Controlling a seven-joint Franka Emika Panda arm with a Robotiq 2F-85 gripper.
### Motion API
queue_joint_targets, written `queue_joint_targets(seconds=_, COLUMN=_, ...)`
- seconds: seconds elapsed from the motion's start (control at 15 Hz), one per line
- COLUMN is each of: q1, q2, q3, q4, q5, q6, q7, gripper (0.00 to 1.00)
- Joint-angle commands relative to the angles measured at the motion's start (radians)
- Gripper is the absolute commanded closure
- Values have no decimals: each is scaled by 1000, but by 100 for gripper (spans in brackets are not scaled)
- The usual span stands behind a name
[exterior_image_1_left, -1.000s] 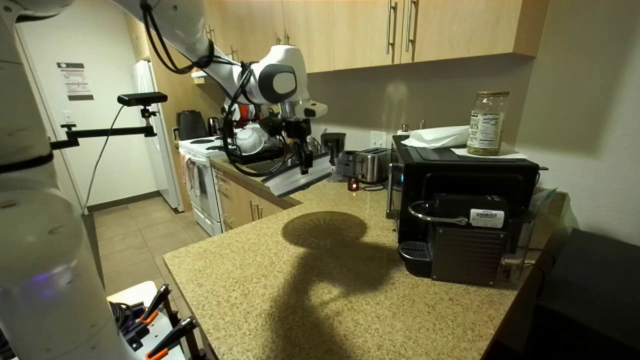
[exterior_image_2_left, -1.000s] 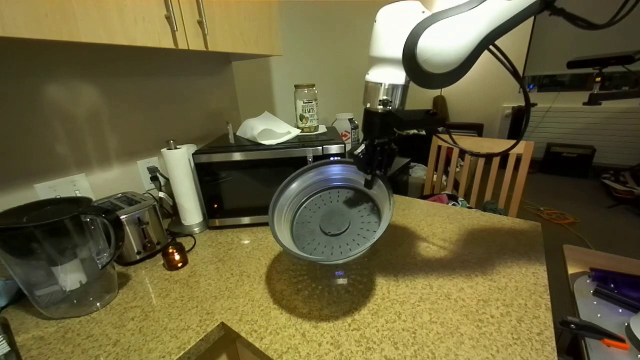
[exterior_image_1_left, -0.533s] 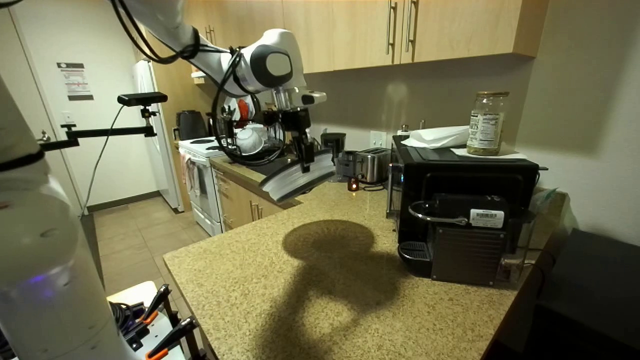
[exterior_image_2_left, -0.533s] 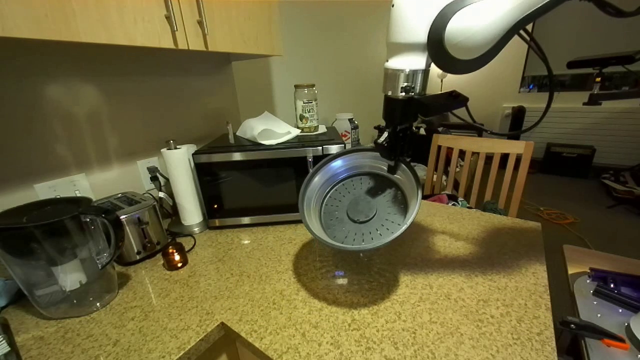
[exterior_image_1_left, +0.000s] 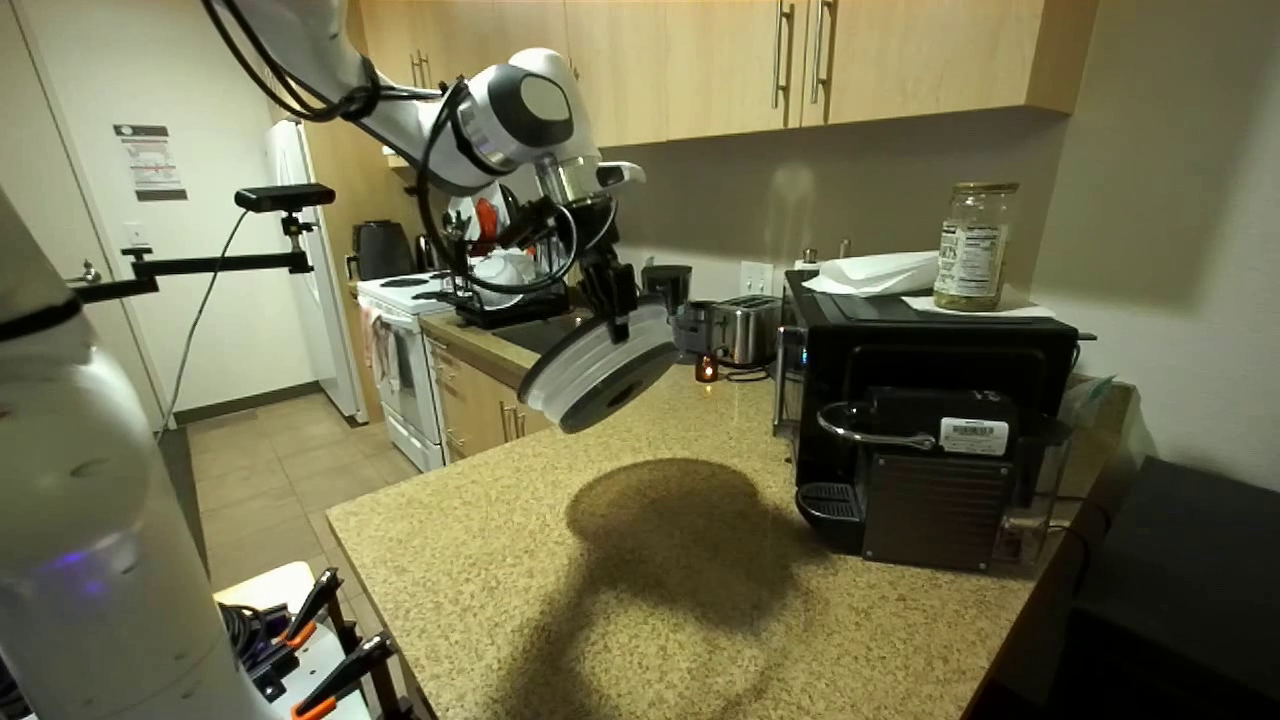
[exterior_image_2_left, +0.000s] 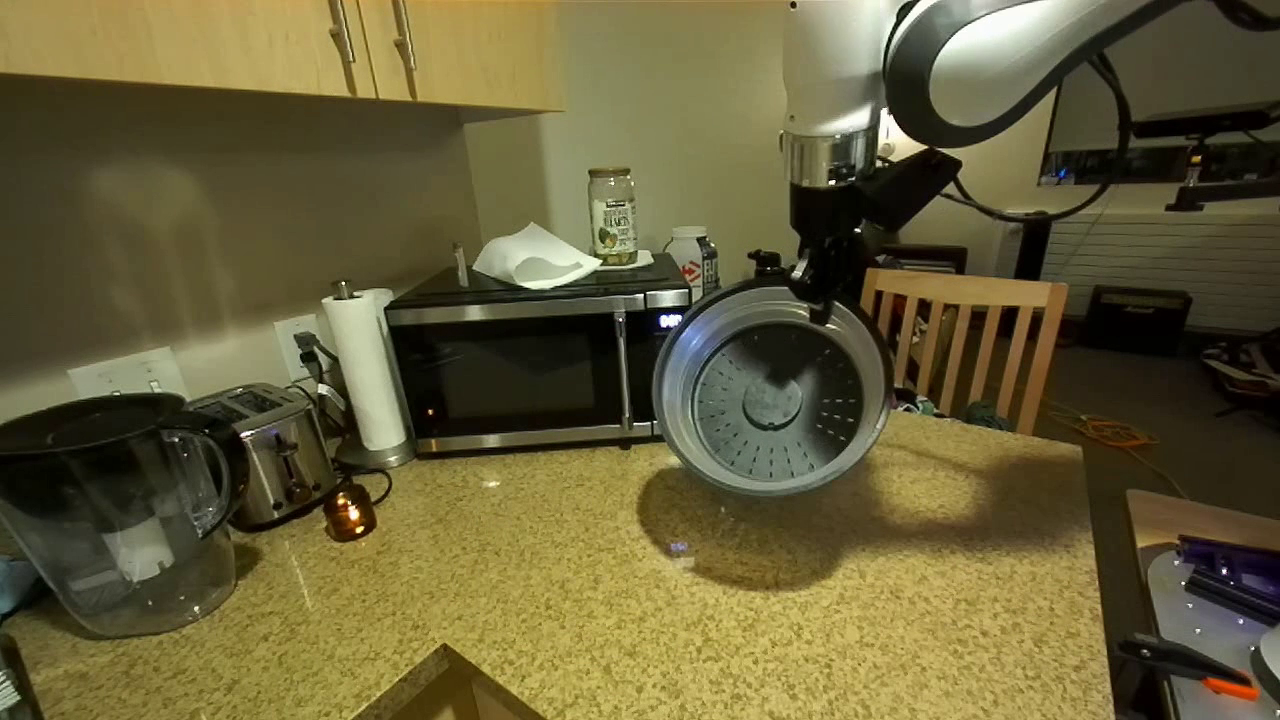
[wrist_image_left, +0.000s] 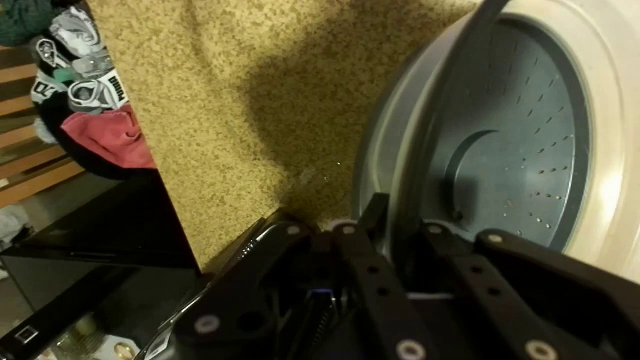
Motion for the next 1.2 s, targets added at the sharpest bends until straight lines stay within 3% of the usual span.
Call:
queue_joint_targets(seconds=0.0, q1=-19, q2=-34, q3=37, q4=-16, q5=-99, q6=-42, q7=-17, gripper=96)
queue_joint_targets(seconds=0.27, q1=-15, q2=-30, q3=58, q4=-18, q5=-206, q6=-75, q7=-19, gripper=96)
queue_joint_targets(seconds=1.13, q1=3, q2=-34, q3=76, q4=-96, q5=-715, q6=-78, q7=32, gripper=96)
